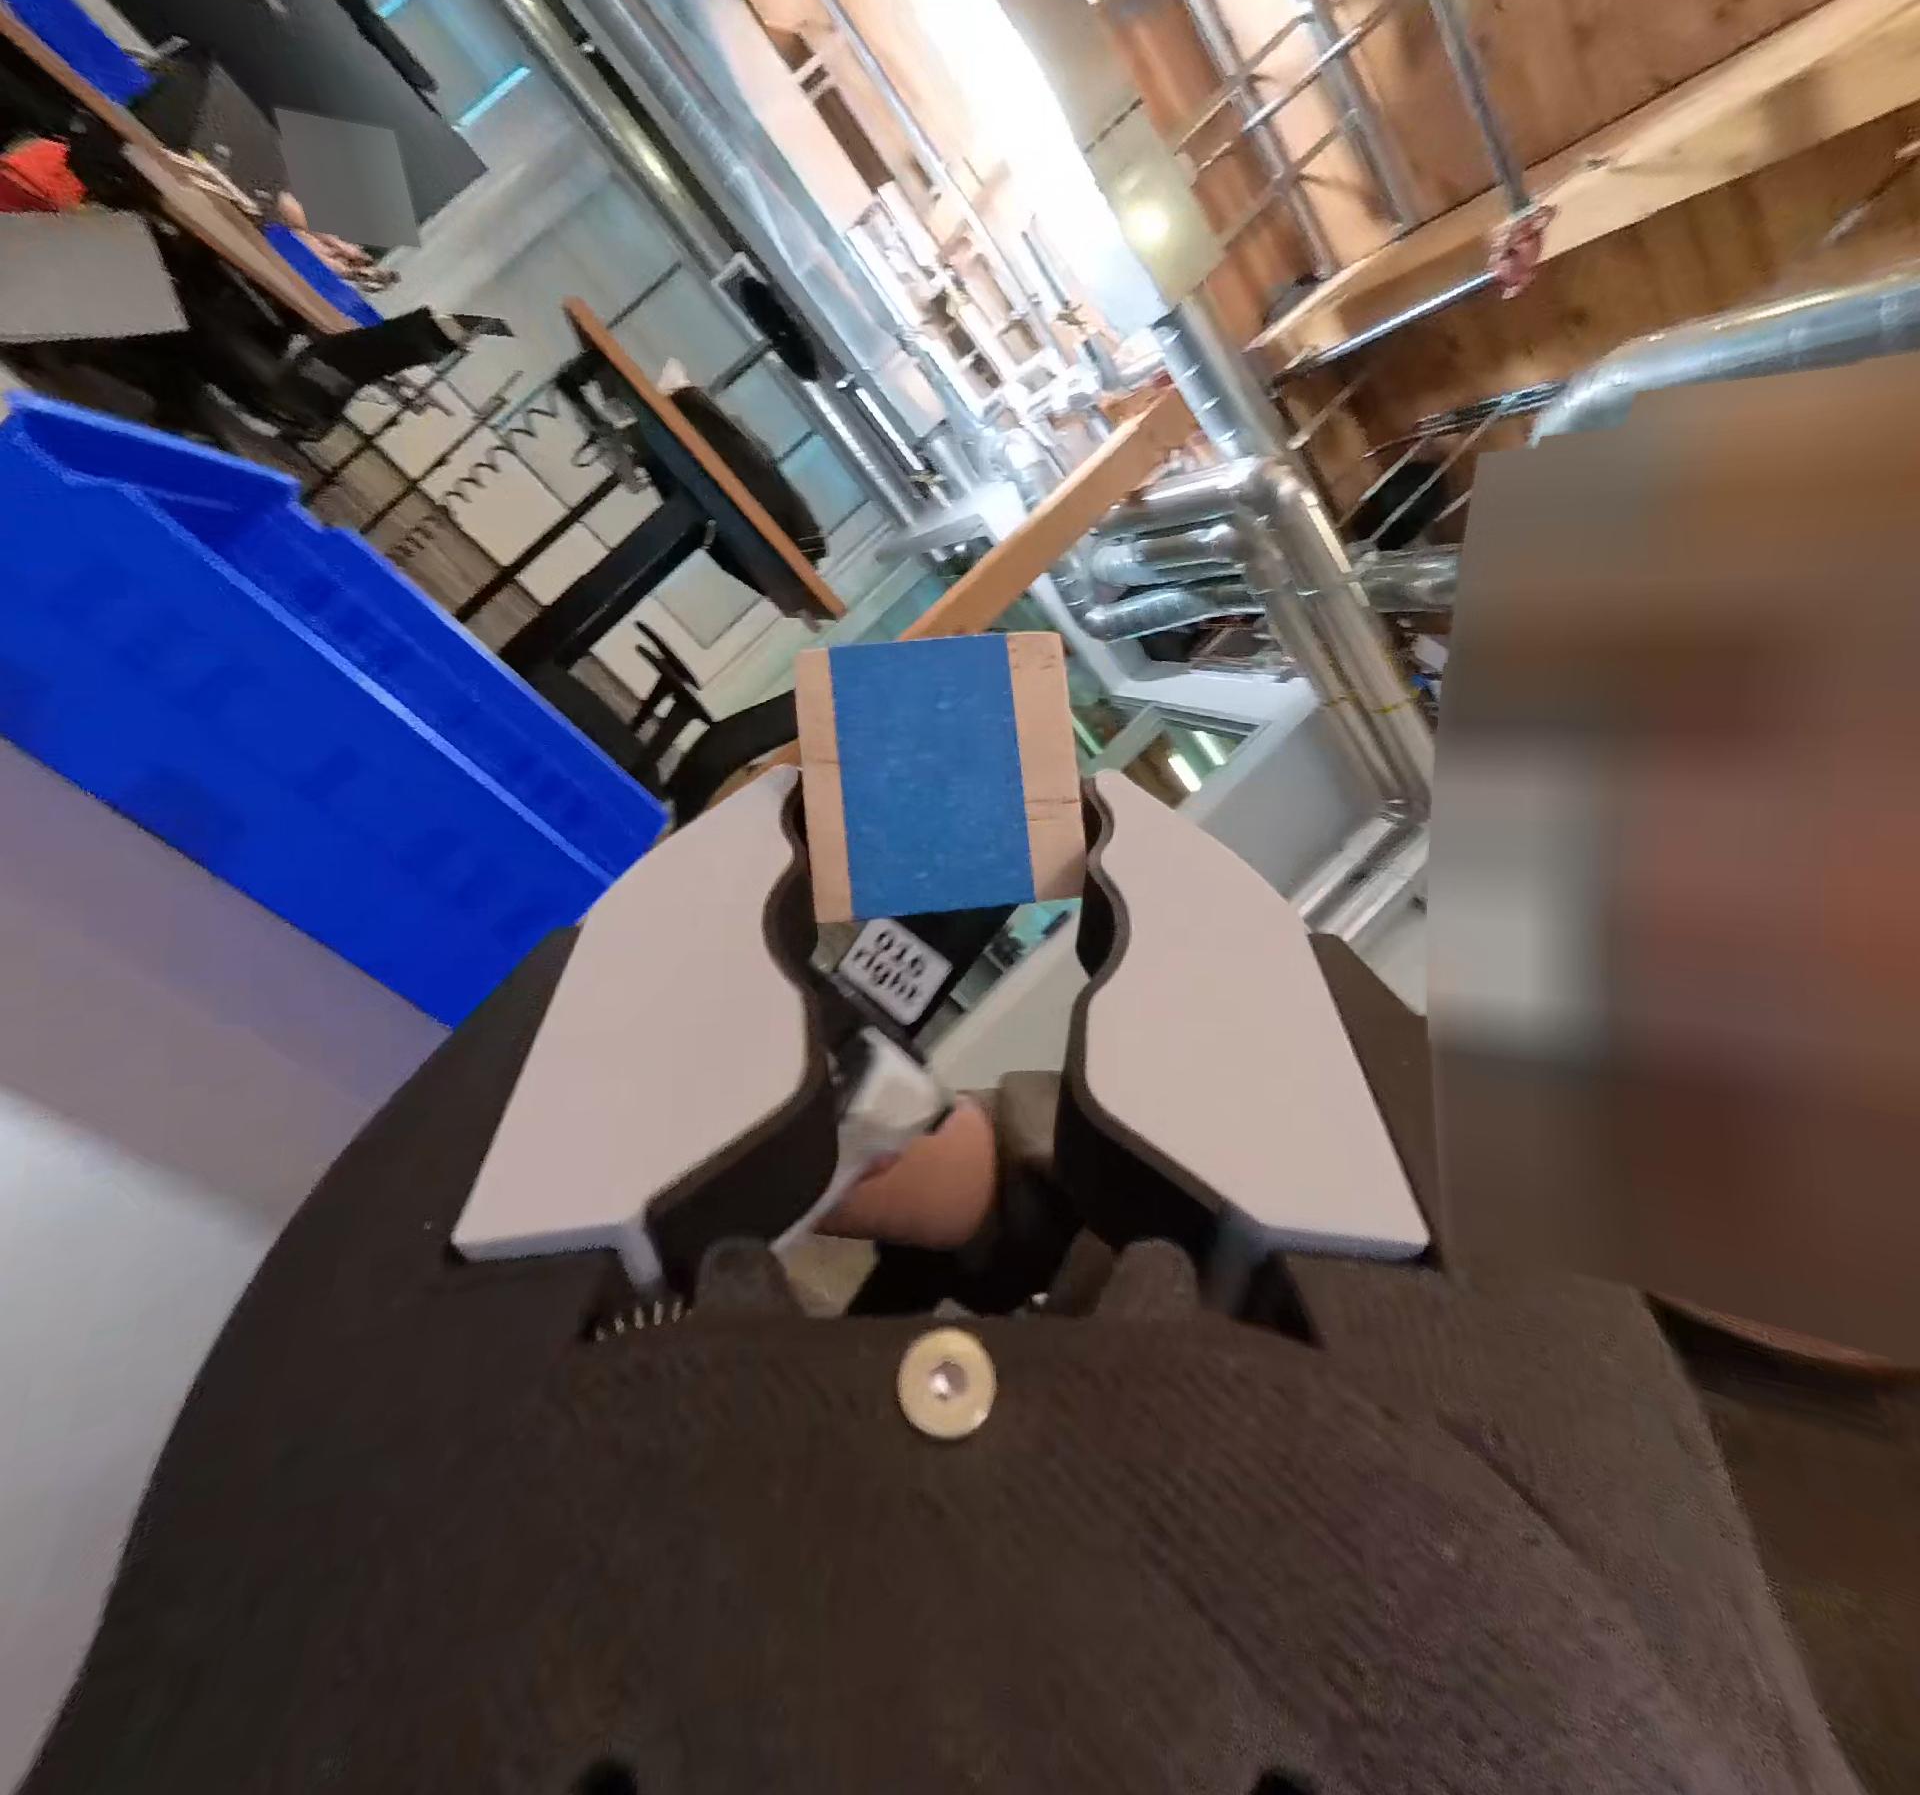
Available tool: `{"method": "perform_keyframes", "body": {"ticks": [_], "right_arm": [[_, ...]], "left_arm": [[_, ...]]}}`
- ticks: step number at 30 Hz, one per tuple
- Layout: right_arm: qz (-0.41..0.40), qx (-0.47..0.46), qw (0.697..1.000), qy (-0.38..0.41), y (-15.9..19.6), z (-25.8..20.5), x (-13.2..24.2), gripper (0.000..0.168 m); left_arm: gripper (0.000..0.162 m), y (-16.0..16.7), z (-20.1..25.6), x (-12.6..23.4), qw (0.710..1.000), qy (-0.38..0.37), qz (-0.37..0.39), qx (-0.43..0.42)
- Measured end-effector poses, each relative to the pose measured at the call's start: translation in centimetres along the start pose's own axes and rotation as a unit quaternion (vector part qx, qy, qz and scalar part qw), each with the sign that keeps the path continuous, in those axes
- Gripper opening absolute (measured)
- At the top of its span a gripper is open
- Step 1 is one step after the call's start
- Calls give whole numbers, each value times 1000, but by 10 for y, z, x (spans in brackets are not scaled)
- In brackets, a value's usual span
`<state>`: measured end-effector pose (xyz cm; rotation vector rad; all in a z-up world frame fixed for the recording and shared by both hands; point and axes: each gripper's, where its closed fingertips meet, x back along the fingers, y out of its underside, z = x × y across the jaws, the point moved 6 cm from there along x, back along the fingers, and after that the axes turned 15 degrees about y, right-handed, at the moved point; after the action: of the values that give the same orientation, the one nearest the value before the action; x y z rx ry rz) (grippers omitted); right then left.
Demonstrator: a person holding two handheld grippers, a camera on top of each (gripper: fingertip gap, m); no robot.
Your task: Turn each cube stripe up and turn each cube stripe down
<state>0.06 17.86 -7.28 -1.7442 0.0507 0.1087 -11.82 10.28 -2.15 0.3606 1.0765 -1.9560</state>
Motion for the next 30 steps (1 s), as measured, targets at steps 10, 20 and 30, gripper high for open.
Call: {"method": "perform_keyframes", "body": {"ticks": [10, 20, 30], "right_arm": [[-21, -290, 954, -79, -4, 13, 1, 69], [-50, -323, 940, -96, 5, 8, -5, 45], [-49, -294, 953, -59, -10, 21, -3, 41]], "left_arm": [[48, 38, -34, -3, 997, -25, 9, -66], [48, 51, -45, -5, 996, -44, -21, -71], [67, 39, -41, 5, 998, -23, 29, -59]]}}
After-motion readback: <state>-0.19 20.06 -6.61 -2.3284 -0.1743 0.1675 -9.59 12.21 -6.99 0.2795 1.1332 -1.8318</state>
